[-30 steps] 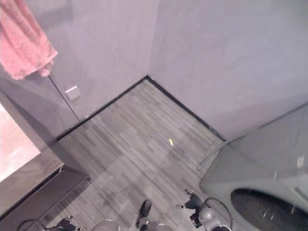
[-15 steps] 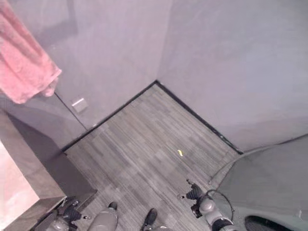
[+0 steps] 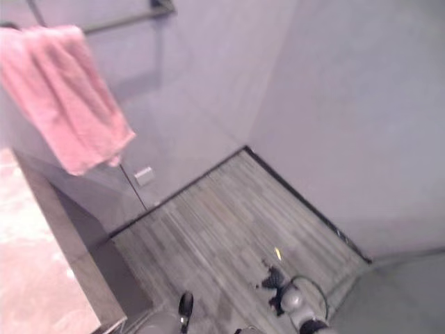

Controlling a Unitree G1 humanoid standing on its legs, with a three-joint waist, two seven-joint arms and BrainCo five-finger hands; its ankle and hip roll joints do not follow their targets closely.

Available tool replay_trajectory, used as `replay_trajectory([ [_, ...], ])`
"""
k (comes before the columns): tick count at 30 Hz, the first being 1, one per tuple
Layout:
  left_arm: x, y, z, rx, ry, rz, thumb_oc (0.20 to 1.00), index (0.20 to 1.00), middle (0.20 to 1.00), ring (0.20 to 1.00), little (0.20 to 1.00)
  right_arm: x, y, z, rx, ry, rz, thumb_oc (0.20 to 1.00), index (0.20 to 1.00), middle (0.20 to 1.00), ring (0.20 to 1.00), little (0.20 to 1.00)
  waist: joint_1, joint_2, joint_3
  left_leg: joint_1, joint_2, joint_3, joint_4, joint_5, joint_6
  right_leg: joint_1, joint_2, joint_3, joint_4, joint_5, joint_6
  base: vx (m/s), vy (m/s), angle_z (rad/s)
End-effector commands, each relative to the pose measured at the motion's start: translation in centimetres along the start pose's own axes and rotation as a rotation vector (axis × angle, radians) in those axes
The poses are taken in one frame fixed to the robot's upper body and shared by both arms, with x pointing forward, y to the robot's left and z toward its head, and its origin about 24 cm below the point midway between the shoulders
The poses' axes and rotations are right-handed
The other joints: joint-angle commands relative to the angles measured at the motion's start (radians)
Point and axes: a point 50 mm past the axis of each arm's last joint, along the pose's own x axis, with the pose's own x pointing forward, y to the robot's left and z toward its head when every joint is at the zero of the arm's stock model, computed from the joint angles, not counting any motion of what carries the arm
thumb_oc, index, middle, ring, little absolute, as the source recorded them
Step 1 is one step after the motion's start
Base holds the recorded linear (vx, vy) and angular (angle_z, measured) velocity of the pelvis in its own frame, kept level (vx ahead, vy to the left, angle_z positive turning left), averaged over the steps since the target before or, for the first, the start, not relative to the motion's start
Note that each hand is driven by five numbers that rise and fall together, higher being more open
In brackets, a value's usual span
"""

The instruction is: Put brush and paste in cup on sink, flatten towel.

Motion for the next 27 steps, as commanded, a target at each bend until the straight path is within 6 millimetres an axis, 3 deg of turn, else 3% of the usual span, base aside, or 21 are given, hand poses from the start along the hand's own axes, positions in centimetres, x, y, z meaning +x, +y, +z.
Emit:
replay_trajectory([
  [1,0.5,6.0,3.7,-0.038,-0.123,0.201,1.0,1.0,1.0,1.0,1.0,0.3,-2.6,2.9,-0.026,-0.132,-0.066,1.0,1.0,1.0,1.0,1.0,0.006,0.059,0.0,0.069,0.041,-0.028,-0.002,-0.088,0.006,0.129,0.049,-0.058,-0.388,0.108,-0.066,0.14,-0.044,0.94],
  [3,0.5,6.0,3.7,-0.033,-0.12,0.202,1.0,1.0,1.0,1.0,1.0,0.3,-2.6,3.1,-0.029,-0.144,-0.066,1.0,1.0,1.0,1.0,1.0,0.01,0.065,-0.003,0.061,0.053,-0.047,0.012,-0.097,-0.001,0.122,0.031,-0.046,-0.444,0.123,-0.068,0.19,-0.121,0.74],
  [4,0.5,6.3,3.8,-0.029,-0.124,0.21,1.0,1.0,1.0,1.0,1.0,0.4,-2.7,3.3,-0.045,-0.149,-0.064,1.0,1.0,1.0,1.0,1.0,0.014,0.068,0.001,0.067,0.073,-0.081,0.028,-0.107,-0.016,0.103,0.005,0.007,-0.498,0.174,-0.056,0.34,-0.258,0.6],
  [6,0.5,6.9,4.1,-0.036,-0.131,0.231,1.0,1.0,1.0,1.0,1.0,0.3,-2.8,2.8,-0.064,-0.13,-0.068,1.0,1.0,1.0,1.0,1.0,0.016,0.061,-0.004,0.061,0.095,-0.109,0.05,-0.113,-0.033,0.115,-0.025,0.008,-0.57,0.236,-0.036,0.29,-0.251,0.57],
  [7,0.5,6.9,4.1,-0.036,-0.131,0.231,1.0,1.0,1.0,1.0,1.0,0.3,-2.8,2.8,-0.064,-0.13,-0.068,1.0,1.0,1.0,1.0,1.0,0.015,0.061,-0.004,0.06,0.094,-0.109,0.05,-0.113,-0.033,0.115,-0.026,0.007,-0.57,0.237,-0.036,0.23,-0.25,0.51],
  [8,0.5,7.2,4.2,-0.043,-0.13,0.24,1.0,1.0,1.0,1.0,1.0,0.4,-2.9,2.8,-0.076,-0.125,-0.065,1.0,1.0,1.0,1.0,1.0,0.001,0.05,-0.004,0.067,0.103,-0.136,0.05,-0.11,-0.044,0.107,0.002,0.077,-0.529,0.216,-0.031,0.36,-0.515,0.68],
  [9,0.4,7.9,3.8,-0.071,-0.122,0.269,1.0,1.0,1.0,1.0,1.0,0.2,-2.6,1.8,-0.071,-0.089,-0.055,1.0,1.0,1.0,1.0,1.0,0.005,0.02,-0.023,0.078,0.146,-0.174,-0.006,-0.075,-0.077,0.124,0.047,0.065,-0.506,0.147,-0.035,0.37,-0.522,0.83],
  [10,0.3,7.9,3.8,-0.071,-0.121,0.269,1.0,1.0,1.0,1.0,1.0,0.2,-2.6,1.8,-0.071,-0.089,-0.055,1.0,1.0,1.0,1.0,1.0,0.002,0.021,-0.023,0.081,0.149,-0.177,-0.013,-0.071,-0.078,0.126,0.048,0.061,-0.508,0.146,-0.036,0.38,-0.579,1.06],
  [11,0.3,8.0,3.9,-0.095,-0.125,0.274,1.0,1.0,1.0,1.0,1.0,0.2,-2.5,1.2,-0.068,-0.063,-0.051,1.0,1.0,1.0,1.0,1.0,0.001,0.013,-0.032,0.084,0.176,-0.193,-0.045,-0.03,-0.098,0.131,0.061,0.034,-0.501,0.14,-0.039,0.33,-0.612,1.12],
  [12,0.3,8.7,4.5,-0.126,-0.139,0.294,1.0,1.0,1.0,1.0,1.0,-0.1,-3.1,0.2,-0.076,-0.036,-0.067,1.0,1.0,1.0,1.0,1.0,-0.006,0.011,-0.041,0.07,0.233,-0.211,-0.111,0.059,-0.141,0.148,0.101,-0.032,-0.522,0.1,-0.065,0.38,-0.746,1.14],
  [13,0.3,8.8,4.9,-0.135,-0.154,0.301,1.0,1.0,1.0,1.0,1.0,-0.3,-3.6,-0.1,-0.072,-0.025,-0.08,1.0,1.0,1.0,1.0,1.0,-0.014,0.012,-0.044,0.053,0.25,-0.208,-0.126,0.071,-0.156,0.16,0.115,-0.08,-0.543,0.076,-0.075,0.24,-0.533,0.78],
  [14,0.3,8.8,4.9,-0.135,-0.154,0.301,1.0,1.0,1.0,1.0,1.0,-0.3,-3.6,-0.1,-0.072,-0.025,-0.081,1.0,1.0,1.0,1.0,1.0,-0.018,0.012,-0.046,0.049,0.249,-0.213,-0.126,0.073,-0.156,0.159,0.114,-0.085,-0.545,0.078,-0.075,0.09,-0.286,1.1],
  [15,0.3,9.2,5.6,-0.144,-0.176,0.315,1.0,1.0,1.0,1.0,1.0,-0.4,-4.4,-0.5,-0.072,-0.011,-0.103,1.0,1.0,1.0,1.0,1.0,-0.028,0.014,-0.047,0.015,0.265,-0.172,-0.126,0.098,-0.169,0.171,0.122,-0.132,-0.566,0.067,-0.08,0.12,-0.293,1.32],
  [16,0.3,9.4,7.2,-0.15,-0.222,0.319,1.0,1.0,1.0,1.0,1.0,-0.8,-6.0,-1.0,-0.087,0.005,-0.146,1.0,1.0,1.0,1.0,1.0,-0.079,0.023,-0.045,-0.028,0.282,0.054,-0.126,0.098,-0.173,0.187,0.12,-0.196,-0.594,0.06,-0.074,0.16,-0.362,1.47],
  [17,0.2,9.6,7.9,-0.16,-0.247,0.324,1.0,1.0,1.0,1.0,1.0,-0.9,-6.7,-1.3,-0.089,0.017,-0.171,1.0,1.0,1.0,1.0,1.0,-0.091,0.021,-0.049,-0.023,0.275,0.167,-0.126,0.073,-0.172,0.198,0.122,-0.222,-0.629,0.068,-0.069,0.17,-0.272,1.19],
  [19,0.2,9.3,8.0,-0.171,-0.257,0.317,1.0,1.0,1.0,1.0,1.0,-0.9,-7.3,-1.3,-0.087,0.028,-0.187,1.0,1.0,1.0,1.0,1.0,-0.063,0.02,-0.054,-0.001,0.243,0.158,-0.126,0.047,-0.172,0.224,0.137,-0.227,-0.68,0.085,-0.067,0.17,-0.171,1.1],
  [22,0.2,8.9,7.9,-0.179,-0.264,0.305,1.0,1.0,1.0,1.0,1.0,-1.1,-7.9,-1.3,-0.085,0.025,-0.203,1.0,1.0,1.0,1.0,1.0,-0.057,0.024,-0.064,0.006,0.23,0.209,-0.126,0.043,-0.167,0.235,0.15,-0.228,-0.707,0.09,-0.074,0.11,-0.091,-0.48],
  [27,0.4,7.5,5.8,-0.183,-0.197,0.262,1.0,1.0,1.0,1.0,1.0,-1.1,-7.5,-1.4,-0.087,0.026,-0.189,1.0,1.0,1.0,1.0,1.0,-0.041,0.018,-0.072,0.005,0.188,0.243,-0.081,0.026,-0.158,0.277,0.155,-0.25,-0.737,0.09,-0.08,0.16,-0.043,0.04],
])
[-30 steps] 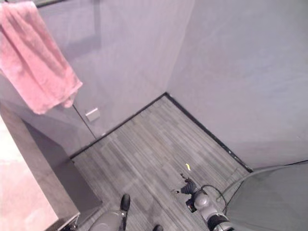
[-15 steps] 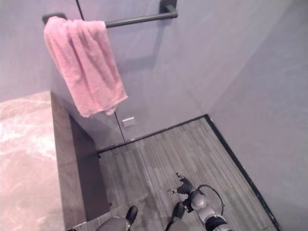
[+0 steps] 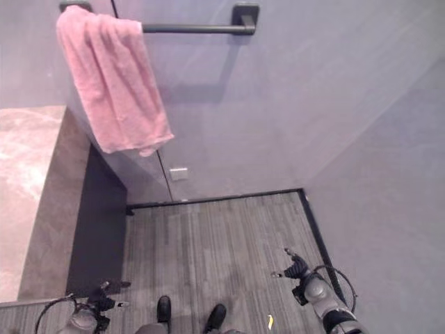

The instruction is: Put brush and paste in cup on sink, flatten towel.

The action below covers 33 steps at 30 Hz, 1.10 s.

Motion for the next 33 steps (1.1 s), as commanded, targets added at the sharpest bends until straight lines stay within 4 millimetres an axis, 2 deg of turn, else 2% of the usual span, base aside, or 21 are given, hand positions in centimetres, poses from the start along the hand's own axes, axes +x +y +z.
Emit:
replay_trajectory([
  [1,0.2,0.7,-0.5,-0.029,0.042,0.025,1.0,1.0,1.0,1.0,1.0,0.0,-0.6,0.4,-0.012,-0.033,-0.016,1.0,1.0,1.0,1.0,1.0,0.033,0.001,0.009,-0.003,-0.013,0.023,0.074,-0.06,0.006,0.081,-0.09,-0.057,0.066,-0.066,0.092,0.1,0.028,0.16],
  [4,0.1,0.5,-0.9,-0.021,0.053,0.017,1.0,1.0,1.0,1.0,1.0,0.0,-0.1,0.6,-0.019,-0.044,0.002,1.0,1.0,1.0,1.0,1.0,0.045,-0.005,0.01,-0.025,-0.031,-0.002,0.118,-0.086,0.009,0.086,-0.094,-0.057,0.059,-0.069,0.091,0.07,0.087,0.1],
  [5,-0.1,0.1,-1.2,-0.008,0.052,0.002,1.0,1.0,1.0,1.0,1.0,0.1,0.4,0.9,-0.044,-0.053,0.026,1.0,1.0,1.0,1.0,1.0,0.072,-0.012,0.014,-0.031,-0.058,-0.068,0.116,-0.109,0.022,0.084,-0.098,-0.049,0.067,-0.071,0.093,0.07,0.143,0.1],
  [8,-0.2,0.0,-1.5,0.007,0.052,-0.002,1.0,1.0,1.0,1.0,1.0,0.2,0.9,1.3,-0.059,-0.065,0.044,1.0,1.0,1.0,1.0,1.0,0.09,-0.015,0.016,-0.017,-0.079,-0.115,0.12,-0.143,0.044,0.081,-0.112,-0.043,0.118,-0.08,0.098,0.07,0.169,-0.05],
  [9,-0.4,0.1,-1.5,0.023,0.038,0.007,1.0,1.0,1.0,1.0,1.0,0.2,1.5,1.7,-0.059,-0.082,0.057,1.0,1.0,1.0,1.0,1.0,0.1,-0.008,0.026,0.012,-0.096,-0.15,0.111,-0.159,0.076,0.051,-0.151,-0.029,0.262,-0.077,0.118,0.09,0.245,-0.17],
  [10,-0.4,0.1,-1.5,0.023,0.038,0.007,1.0,1.0,1.0,1.0,1.0,0.2,1.5,1.7,-0.059,-0.082,0.057,1.0,1.0,1.0,1.0,1.0,0.1,-0.009,0.026,0.013,-0.098,-0.15,0.11,-0.159,0.077,0.048,-0.154,-0.028,0.268,-0.08,0.12,0.14,0.391,-0.18],
  [11,-0.4,0.2,-0.9,0.039,-0.01,0.005,1.0,1.0,1.0,1.0,1.0,0.1,2.0,1.6,-0.063,-0.083,0.079,1.0,1.0,1.0,1.0,1.0,0.093,0.006,0.039,0.054,-0.122,-0.182,0.091,-0.165,0.12,-0.004,-0.214,0.007,0.464,-0.015,0.162,0.08,0.215,-0.04],
  [12,-0.4,0.2,-1.0,0.04,-0.009,0.005,1.0,1.0,1.0,1.0,1.0,0.1,2.1,1.6,-0.063,-0.083,0.079,1.0,1.0,1.0,1.0,1.0,0.092,0.005,0.039,0.053,-0.123,-0.183,0.09,-0.164,0.12,-0.006,-0.216,0.007,0.467,-0.016,0.163,0.06,0.283,-0.01],
  [13,-0.4,0.6,0.3,0.06,-0.08,0.007,1.0,1.0,1.0,1.0,1.0,-0.1,1.8,1.6,-0.076,-0.095,0.071,1.0,1.0,1.0,1.0,1.0,0.069,0.021,0.061,0.06,-0.129,-0.217,0.088,-0.145,0.142,-0.075,-0.21,0.088,0.558,0.009,0.165,-0.02,0.075,0.27],
  [14,-0.4,0.6,0.3,0.06,-0.08,0.006,1.0,1.0,1.0,1.0,1.0,-0.1,1.8,1.6,-0.076,-0.095,0.071,1.0,1.0,1.0,1.0,1.0,0.068,0.021,0.059,0.058,-0.13,-0.217,0.088,-0.144,0.142,-0.078,-0.211,0.087,0.56,0.008,0.164,0.01,0.06,0.53],
  [15,-0.5,0.6,0.9,0.057,-0.115,0.001,1.0,1.0,1.0,1.0,1.0,-0.2,1.6,1.5,-0.074,-0.098,0.063,1.0,1.0,1.0,1.0,1.0,0.06,0.031,0.063,0.063,-0.126,-0.242,0.082,-0.133,0.138,-0.091,-0.172,0.153,0.479,-0.024,0.145,0.06,-0.029,0.83],
  [16,-0.4,0.8,1.4,0.046,-0.137,0.01,1.0,1.0,1.0,1.0,1.0,-0.3,1.3,1.2,-0.066,-0.09,0.056,1.0,1.0,1.0,1.0,1.0,0.06,0.039,0.064,0.066,-0.118,-0.253,0.074,-0.129,0.129,-0.09,-0.156,0.175,0.381,-0.04,0.127,0.09,-0.042,1.06],
  [17,-0.4,0.8,1.6,0.042,-0.149,0.012,1.0,1.0,1.0,1.0,1.0,-0.3,1.3,1.0,-0.063,-0.08,0.053,1.0,1.0,1.0,1.0,1.0,0.067,0.049,0.062,0.07,-0.107,-0.259,0.067,-0.128,0.121,-0.083,-0.162,0.173,0.281,-0.025,0.121,0.11,-0.063,0.96],
  [18,-0.4,0.7,1.8,0.041,-0.155,0.007,1.0,1.0,1.0,1.0,1.0,-0.3,1.2,0.9,-0.07,-0.077,0.051,1.0,1.0,1.0,1.0,1.0,0.069,0.054,0.068,0.077,-0.098,-0.265,0.066,-0.129,0.118,-0.096,-0.172,0.189,0.228,0.0,0.124,0.19,-0.195,0.76],
  [19,-0.3,1.0,3.3,0.056,-0.211,0.011,1.0,1.0,1.0,1.0,1.0,-0.4,1.2,0.6,-0.074,-0.066,0.046,1.0,1.0,1.0,1.0,1.0,0.05,0.048,0.081,0.092,-0.088,-0.306,0.066,-0.126,0.108,-0.112,-0.147,0.264,0.259,-0.008,0.131,0.21,-0.275,0.37],
  [21,-0.3,1.2,3.9,0.064,-0.235,0.014,1.0,1.0,1.0,1.0,1.0,-0.4,1.4,0.3,-0.052,-0.051,0.046,1.0,1.0,1.0,1.0,1.0,0.049,0.03,0.068,0.083,-0.075,-0.325,0.072,-0.123,0.092,-0.085,-0.143,0.223,0.239,-0.024,0.118,0.21,-0.336,0.75],
  [24,-0.3,1.0,4.0,0.066,-0.238,0.006,1.0,1.0,1.0,1.0,1.0,-0.4,1.4,0.1,-0.042,-0.036,0.047,1.0,1.0,1.0,1.0,1.0,0.043,0.025,0.056,0.077,-0.051,-0.344,0.064,-0.096,0.072,-0.069,-0.132,0.179,0.228,-0.033,0.108,0.16,-0.28,1.0],
  [25,-0.3,0.9,4.5,0.063,-0.261,-0.004,1.0,1.0,1.0,1.0,1.0,-0.5,1.3,-0.3,-0.044,-0.026,0.045,1.0,1.0,1.0,1.0,1.0,0.043,0.023,0.048,0.073,-0.027,-0.353,0.054,-0.062,0.05,-0.047,-0.116,0.136,0.206,-0.046,0.096,0.12,-0.215,0.41],
  [29,-0.4,1.2,5.1,0.069,-0.288,-0.003,1.0,1.0,1.0,1.0,1.0,-0.5,0.4,0.1,-0.056,-0.051,0.019,1.0,1.0,1.0,1.0,1.0,0.026,0.027,0.041,0.062,0.015,-0.362,0.022,-0.004,0.012,-0.034,-0.086,0.082,0.192,-0.077,0.072,0.18,-0.309,0.41],
  [30,-0.4,1.3,4.9,0.063,-0.276,0.002,1.0,1.0,1.0,1.0,1.0,-0.4,-0.1,0.3,-0.046,-0.056,-0.002,1.0,1.0,1.0,1.0,1.0,0.022,0.029,0.04,0.068,0.04,-0.343,0.008,0.016,-0.007,-0.022,-0.068,0.072,0.184,-0.095,0.071,0.13,-0.154,0.53],
  [33,-0.3,1.4,5.2,0.067,-0.284,0.01,1.0,1.0,1.0,1.0,1.0,-0.4,-0.8,0.5,-0.047,-0.07,-0.024,1.0,1.0,1.0,1.0,1.0,0.006,0.033,0.042,0.051,0.05,-0.292,-0.002,0.046,-0.02,-0.014,-0.06,0.048,0.158,-0.092,0.068,0.11,-0.17,0.11],
])
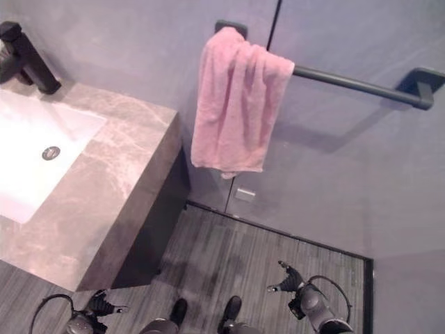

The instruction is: Put brush and paste in cup on sink, flatten towel.

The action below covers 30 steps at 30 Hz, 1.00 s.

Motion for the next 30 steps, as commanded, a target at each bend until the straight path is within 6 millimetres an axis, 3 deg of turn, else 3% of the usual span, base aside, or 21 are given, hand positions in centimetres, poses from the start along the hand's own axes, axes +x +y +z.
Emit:
replay_trajectory([
  [1,1.3,1.4,5.4,-0.034,-0.205,0.044,1.0,1.0,1.0,1.0,1.0,-0.6,-2.9,0.6,-0.022,-0.079,-0.082,1.0,1.0,1.0,1.0,1.0,-0.044,0.011,-0.014,-0.04,0.106,0.14,-0.053,0.154,-0.04,0.003,-0.014,-0.031,0.128,-0.155,0.05,0.09,-0.188,0.01],
  [5,1.3,1.7,5.3,-0.034,-0.198,0.065,1.0,1.0,1.0,1.0,1.0,-1.0,-3.3,0.6,-0.032,-0.097,-0.093,1.0,1.0,1.0,1.0,1.0,-0.054,0.009,-0.024,-0.052,0.119,0.185,-0.053,0.182,-0.065,0.009,0.009,-0.024,0.09,-0.148,0.041,0.06,-0.133,0.1],
  [6,1.4,1.9,5.8,-0.02,-0.216,0.066,1.0,1.0,1.0,1.0,1.0,-1.2,-3.5,0.2,-0.015,-0.09,-0.113,1.0,1.0,1.0,1.0,1.0,-0.071,0.008,-0.025,-0.061,0.125,0.252,-0.053,0.189,-0.059,0.015,0.013,-0.033,0.071,-0.147,0.037,0.05,-0.131,-0.11],
  [7,1.4,1.9,5.8,-0.02,-0.216,0.066,1.0,1.0,1.0,1.0,1.0,-1.2,-3.5,0.2,-0.015,-0.089,-0.113,1.0,1.0,1.0,1.0,1.0,-0.069,0.008,-0.025,-0.061,0.125,0.253,-0.053,0.188,-0.058,0.016,0.013,-0.032,0.069,-0.147,0.037,0.05,-0.123,-0.02],
  [8,1.3,1.8,6.6,-0.01,-0.245,0.061,1.0,1.0,1.0,1.0,1.0,-1.5,-3.6,-0.2,-0.012,-0.083,-0.12,1.0,1.0,1.0,1.0,1.0,-0.08,0.008,-0.025,-0.059,0.115,0.33,-0.053,0.17,-0.046,0.022,0.01,-0.04,0.051,-0.142,0.038,0.04,-0.059,0.11],
  [10,1.1,1.7,7.3,-0.022,-0.28,0.051,1.0,1.0,1.0,1.0,1.0,-1.5,-3.4,-0.6,-0.01,-0.069,-0.121,1.0,1.0,1.0,1.0,1.0,-0.075,0.007,-0.022,-0.049,0.103,0.347,-0.048,0.154,-0.042,0.029,0.009,-0.042,0.044,-0.14,0.037,0.04,-0.045,0.21],
  [13,0.3,0.5,8.8,0.005,-0.373,-0.057,1.0,1.0,1.0,1.0,1.0,-1.4,-3.2,-1.2,-0.01,-0.032,-0.108,1.0,1.0,1.0,1.0,1.0,-0.053,0.005,-0.017,-0.071,0.048,0.268,0.038,0.08,-0.018,0.036,0.007,-0.013,0.048,-0.137,0.034,0.03,0.01,0.02],
  [14,-0.5,-0.4,9.7,0.01,-0.432,-0.142,1.0,1.0,1.0,1.0,1.0,-1.2,-3.1,-1.3,-0.005,-0.018,-0.097,1.0,1.0,1.0,1.0,1.0,-0.042,0.011,-0.018,-0.079,-0.008,0.214,0.077,0.017,0.008,0.038,0.003,0.011,0.058,-0.137,0.037,0.03,0.077,-0.26],
  [15,-0.5,-0.3,9.6,0.009,-0.431,-0.143,1.0,1.0,1.0,1.0,1.0,-1.2,-3.0,-1.3,-0.005,-0.018,-0.096,1.0,1.0,1.0,1.0,1.0,-0.041,0.011,-0.018,-0.082,-0.008,0.215,0.083,0.012,0.009,0.038,0.002,0.012,0.059,-0.138,0.038,-0.03,0.122,-0.22],
  [16,-1.1,-1.0,10.4,0.019,-0.478,-0.198,1.0,1.0,1.0,1.0,1.0,-0.8,-2.6,-0.6,-0.016,-0.028,-0.073,1.0,1.0,1.0,1.0,1.0,-0.027,0.012,-0.011,-0.108,-0.054,0.149,0.105,0.005,0.024,0.028,-0.003,0.029,0.079,-0.131,0.03,-0.05,0.068,-0.2],
  [18,-1.3,-1.3,10.8,0.029,-0.5,-0.232,1.0,1.0,1.0,1.0,1.0,-0.5,-2.1,-0.2,-0.033,-0.034,-0.046,1.0,1.0,1.0,1.0,1.0,-0.026,0.018,-0.015,-0.101,-0.068,0.132,0.098,-0.016,0.036,0.025,-0.006,0.042,0.098,-0.141,0.033,0.03,0.104,-0.33],
  [23,-1.5,-1.9,12.1,0.01,-0.534,-0.261,1.0,1.0,1.0,1.0,1.0,-0.1,0.3,1.1,-0.018,-0.064,0.023,1.0,1.0,1.0,1.0,1.0,-0.048,0.039,-0.059,-0.014,-0.062,0.139,-0.006,0.008,0.052,0.054,-0.008,0.061,0.1,-0.149,0.035,0.08,0.083,-0.39],
  [30,-1.5,-1.1,12.7,-0.039,-0.551,-0.191,1.0,1.0,1.0,1.0,1.0,-0.6,2.3,0.5,-0.034,-0.051,0.085,1.0,1.0,1.0,1.0,1.0,-0.048,0.051,-0.07,0.028,-0.055,0.144,-0.053,0.019,0.055,0.074,-0.005,0.068,0.089,-0.149,0.038,0.03,0.02,-0.08],
])
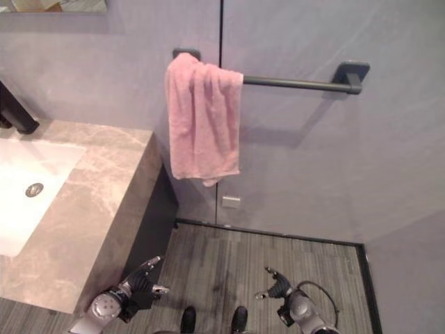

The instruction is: Put brush and paste in cup on sink, flatten towel.

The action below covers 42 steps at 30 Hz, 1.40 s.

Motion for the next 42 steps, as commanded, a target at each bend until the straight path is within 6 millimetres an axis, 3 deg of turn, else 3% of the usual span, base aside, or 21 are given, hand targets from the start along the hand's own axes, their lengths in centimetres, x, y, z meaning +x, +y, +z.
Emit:
replay_trajectory([
  [1,0.8,3.5,2.3,0.002,-0.093,0.137,1.0,1.0,1.0,1.0,1.0,0.1,-1.6,0.9,-0.052,-0.042,-0.028,1.0,1.0,1.0,1.0,1.0,0.006,0.004,0.005,0.036,0.009,-0.022,0.011,-0.059,0.005,0.067,0.039,-0.035,0.094,-0.175,0.014,0.0,-0.033,0.07],
  [8,0.4,4.9,3.3,-0.067,-0.152,0.242,1.0,1.0,1.0,1.0,1.0,-0.2,-1.7,0.8,-0.047,-0.056,-0.039,1.0,1.0,1.0,1.0,1.0,0.007,0.006,0.008,0.025,0.02,-0.031,0.011,-0.031,-0.009,0.071,0.052,-0.045,0.068,-0.171,0.008,0.0,-0.077,0.04],
  [11,0.3,5.7,3.8,-0.105,-0.179,0.296,1.0,1.0,1.0,1.0,1.0,0.1,-2.5,2.1,-0.031,-0.105,-0.067,1.0,1.0,1.0,1.0,1.0,0.017,0.004,0.015,0.025,0.03,-0.033,0.024,-0.013,-0.019,0.081,0.063,-0.037,0.057,-0.175,-0.002,-0.02,-0.123,0.0],
  [16,0.4,7.1,5.4,-0.136,-0.247,0.351,1.0,1.0,1.0,1.0,1.0,0.1,-5.0,5.8,-0.035,-0.254,-0.134,1.0,1.0,1.0,1.0,1.0,0.033,-0.014,0.09,-0.153,0.005,-0.024,0.351,0.007,-0.046,0.089,0.06,-0.043,0.067,-0.189,-0.034,-0.08,-0.105,0.02],
  [18,0.6,7.1,5.6,-0.139,-0.252,0.354,1.0,1.0,1.0,1.0,1.0,0.1,-5.1,5.9,-0.032,-0.258,-0.14,1.0,1.0,1.0,1.0,1.0,0.034,-0.013,0.093,-0.174,-0.008,-0.033,0.349,0.0,-0.042,0.088,0.058,-0.052,0.068,-0.191,-0.032,-0.01,0.006,0.11],
  [20,0.5,7.2,5.5,-0.145,-0.249,0.363,1.0,1.0,1.0,1.0,1.0,-0.1,-5.5,6.5,-0.035,-0.287,-0.152,1.0,1.0,1.0,1.0,1.0,0.03,-0.016,0.088,-0.207,-0.031,-0.01,0.296,-0.054,-0.03,0.099,0.054,-0.056,0.067,-0.194,-0.021,0.1,0.03,0.13],
  [21,0.1,7.2,5.1,-0.142,-0.244,0.372,1.0,1.0,1.0,1.0,1.0,-0.2,-5.4,6.7,-0.025,-0.299,-0.157,1.0,1.0,1.0,1.0,1.0,0.037,-0.017,0.077,-0.24,-0.053,0.024,0.238,-0.042,-0.021,0.106,0.061,-0.055,0.061,-0.193,-0.014,0.19,0.072,0.25],
  [22,-0.2,7.4,4.8,-0.134,-0.234,0.387,1.0,1.0,1.0,1.0,1.0,-0.2,-5.2,7.2,-0.018,-0.323,-0.159,1.0,1.0,1.0,1.0,1.0,0.05,-0.018,0.075,-0.269,-0.063,0.068,0.196,0.012,-0.028,0.116,0.075,-0.045,0.057,-0.195,-0.011,0.15,0.082,0.24],
  [24,-0.5,7.7,4.7,-0.122,-0.234,0.394,1.0,1.0,1.0,1.0,1.0,-0.1,-4.9,7.4,-0.013,-0.324,-0.152,1.0,1.0,1.0,1.0,1.0,0.064,-0.022,0.072,-0.265,-0.064,0.081,0.18,0.026,-0.032,0.122,0.08,-0.033,0.056,-0.199,-0.01,0.16,0.078,-0.09],
  [25,-1.1,8.1,4.4,-0.106,-0.23,0.412,1.0,1.0,1.0,1.0,1.0,0.2,-4.6,8.6,-0.01,-0.355,-0.146,1.0,1.0,1.0,1.0,1.0,0.091,-0.023,0.059,-0.243,-0.071,0.072,0.173,0.02,-0.008,0.134,0.085,-0.029,0.067,-0.212,-0.007,0.2,0.107,-0.42],
  [29,-1.9,8.8,4.6,-0.091,-0.254,0.44,1.0,1.0,1.0,1.0,1.0,0.7,-3.9,10.1,0.008,-0.389,-0.133,1.0,1.0,1.0,1.0,1.0,0.107,-0.037,0.042,-0.2,-0.076,0.042,0.173,-0.011,0.017,0.166,0.068,-0.023,0.081,-0.234,0.005,0.26,0.145,-0.58],
  [30,-2.8,9.2,4.9,-0.079,-0.283,0.445,1.0,1.0,1.0,1.0,1.0,0.8,-3.7,11.0,0.045,-0.409,-0.13,1.0,1.0,1.0,1.0,1.0,0.123,-0.041,0.038,-0.182,-0.084,0.036,0.202,-0.051,0.034,0.181,0.047,-0.018,0.11,-0.246,0.023,0.24,0.184,-0.19],
  [33,-3.9,9.6,4.8,-0.041,-0.291,0.442,1.0,1.0,1.0,1.0,1.0,0.7,-3.4,11.8,0.068,-0.44,-0.125,1.0,1.0,1.0,1.0,1.0,0.137,-0.043,0.038,-0.161,-0.087,0.045,0.227,-0.089,0.06,0.172,0.022,-0.006,0.184,-0.26,0.039,0.19,0.204,-0.11],
  [34,-4.7,10.0,5.0,-0.013,-0.304,0.441,1.0,1.0,1.0,1.0,1.0,0.6,-3.3,12.9,0.08,-0.482,-0.125,1.0,1.0,1.0,1.0,1.0,0.15,-0.037,0.049,-0.133,-0.095,0.046,0.237,-0.123,0.094,0.12,-0.019,-0.009,0.348,-0.231,0.068,0.19,0.285,-0.1],
  [35,-4.7,10.0,5.0,-0.013,-0.304,0.441,1.0,1.0,1.0,1.0,1.0,0.6,-3.2,12.9,0.08,-0.482,-0.125,1.0,1.0,1.0,1.0,1.0,0.152,-0.038,0.049,-0.134,-0.097,0.048,0.238,-0.124,0.095,0.114,-0.023,-0.006,0.361,-0.236,0.07,0.15,0.272,-0.2],
  [37,-5.4,10.3,5.3,0.018,-0.317,0.444,1.0,1.0,1.0,1.0,1.0,0.6,-3.0,13.7,0.088,-0.51,-0.123,1.0,1.0,1.0,1.0,1.0,0.152,-0.031,0.068,-0.079,-0.117,0.044,0.225,-0.142,0.129,0.042,-0.071,0.009,0.549,-0.106,0.117,0.11,0.241,-0.2],
  [38,-5.5,10.3,5.4,0.023,-0.325,0.442,1.0,1.0,1.0,1.0,1.0,0.5,-2.9,14.0,0.094,-0.521,-0.122,1.0,1.0,1.0,1.0,1.0,0.14,-0.022,0.081,-0.053,-0.129,0.034,0.217,-0.144,0.143,0.014,-0.093,0.012,0.653,-0.049,0.124,0.14,0.33,-0.01],
  [39,-5.6,10.2,6.0,0.037,-0.348,0.425,1.0,1.0,1.0,1.0,1.0,0.1,-3.1,14.3,0.102,-0.548,-0.128,1.0,1.0,1.0,1.0,1.0,0.11,0.001,0.111,-0.028,-0.134,0.009,0.202,-0.137,0.156,-0.065,-0.092,0.031,0.801,-0.031,0.118,0.11,0.261,0.26],
  [41,-5.9,10.0,6.5,0.054,-0.373,0.409,1.0,1.0,1.0,1.0,1.0,-0.2,-3.0,14.6,0.115,-0.57,-0.126,1.0,1.0,1.0,1.0,1.0,0.106,0.014,0.109,-0.003,-0.128,-0.004,0.177,-0.133,0.159,-0.104,-0.12,0.017,0.784,-0.065,0.112,0.13,0.142,0.56],
  [42,-6.1,10.0,6.8,0.058,-0.384,0.4,1.0,1.0,1.0,1.0,1.0,-0.3,-2.8,14.8,0.118,-0.579,-0.118,1.0,1.0,1.0,1.0,1.0,0.111,0.025,0.105,0.013,-0.11,-0.006,0.159,-0.131,0.154,-0.099,-0.144,-0.016,0.695,-0.09,0.102,0.11,0.044,0.5],
])
